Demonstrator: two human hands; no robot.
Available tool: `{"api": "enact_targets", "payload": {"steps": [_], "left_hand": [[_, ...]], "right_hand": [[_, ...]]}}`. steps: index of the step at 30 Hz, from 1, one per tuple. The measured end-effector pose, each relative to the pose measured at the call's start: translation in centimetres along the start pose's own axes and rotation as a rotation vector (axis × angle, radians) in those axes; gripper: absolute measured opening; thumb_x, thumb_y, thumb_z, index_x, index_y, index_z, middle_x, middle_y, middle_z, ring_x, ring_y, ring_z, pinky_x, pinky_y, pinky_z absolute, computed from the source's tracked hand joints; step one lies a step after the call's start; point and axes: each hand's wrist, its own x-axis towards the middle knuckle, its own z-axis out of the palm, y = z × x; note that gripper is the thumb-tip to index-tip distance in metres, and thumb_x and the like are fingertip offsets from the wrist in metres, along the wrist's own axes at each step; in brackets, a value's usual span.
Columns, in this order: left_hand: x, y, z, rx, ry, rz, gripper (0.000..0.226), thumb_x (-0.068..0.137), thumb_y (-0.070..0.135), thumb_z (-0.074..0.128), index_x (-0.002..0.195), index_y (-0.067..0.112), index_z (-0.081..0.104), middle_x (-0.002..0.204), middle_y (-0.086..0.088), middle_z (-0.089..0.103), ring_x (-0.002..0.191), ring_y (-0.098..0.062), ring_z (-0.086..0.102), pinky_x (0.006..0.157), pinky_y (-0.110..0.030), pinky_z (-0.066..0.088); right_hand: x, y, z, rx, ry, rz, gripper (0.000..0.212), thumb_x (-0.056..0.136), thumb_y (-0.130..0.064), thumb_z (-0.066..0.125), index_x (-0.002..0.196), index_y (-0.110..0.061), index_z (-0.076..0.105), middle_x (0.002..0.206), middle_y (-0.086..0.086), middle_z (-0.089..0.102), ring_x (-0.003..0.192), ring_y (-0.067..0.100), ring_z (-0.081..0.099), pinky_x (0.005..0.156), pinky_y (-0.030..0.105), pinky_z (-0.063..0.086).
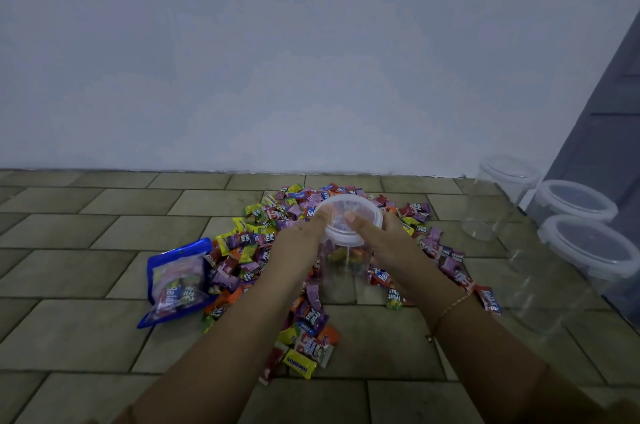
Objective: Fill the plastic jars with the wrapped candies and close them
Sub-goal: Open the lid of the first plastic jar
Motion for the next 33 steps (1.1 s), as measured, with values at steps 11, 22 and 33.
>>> {"api": "enact_targets", "payload": {"steps": [11, 22, 33], "left_hand": [[-0.1, -4.2, 1.3, -0.072, -0.336, 0.291, 0.093, 0.065, 0.022, 0.087, 0.137, 0.015, 0.028, 0.124, 0.002, 0.059, 0.107, 0.0, 0.06, 0.084, -0.014, 0.049], [1.0, -4.3, 1.4, -0.029, -0.288, 0.268, 0.087, 0.069, 0.012, 0.083, 0.128, 0.027, 0.022, 0.119, 0.016, 0.049, 0.105, 0.01, 0.05, 0.076, -0.002, 0.043], [1.6, -4.7, 1.4, -0.066, -0.322, 0.242, 0.086, 0.068, 0.01, 0.083, 0.122, 0.032, 0.02, 0.123, 0.011, 0.048, 0.114, -0.002, 0.051, 0.083, -0.01, 0.047]], "right_hand": [[-0.1, -2.7, -0.5, -0.29, 0.033, 0.172, 0.063, 0.079, -0.065, 0.054, 0.108, -0.01, 0.061, 0.094, 0.006, 0.065, 0.076, 0.017, 0.063, 0.053, 0.022, 0.046], [2.0, -1.4, -1.0, -0.26, 0.039, 0.2, 0.068, 0.078, -0.073, 0.046, 0.097, -0.012, 0.069, 0.072, 0.004, 0.061, 0.064, 0.016, 0.051, 0.053, 0.025, 0.037], [1.8, -1.6, -0.8, -0.152, 0.093, 0.234, 0.068, 0.075, -0.065, 0.061, 0.099, -0.001, 0.067, 0.066, 0.009, 0.054, 0.051, 0.016, 0.045, 0.046, 0.022, 0.036]]}}
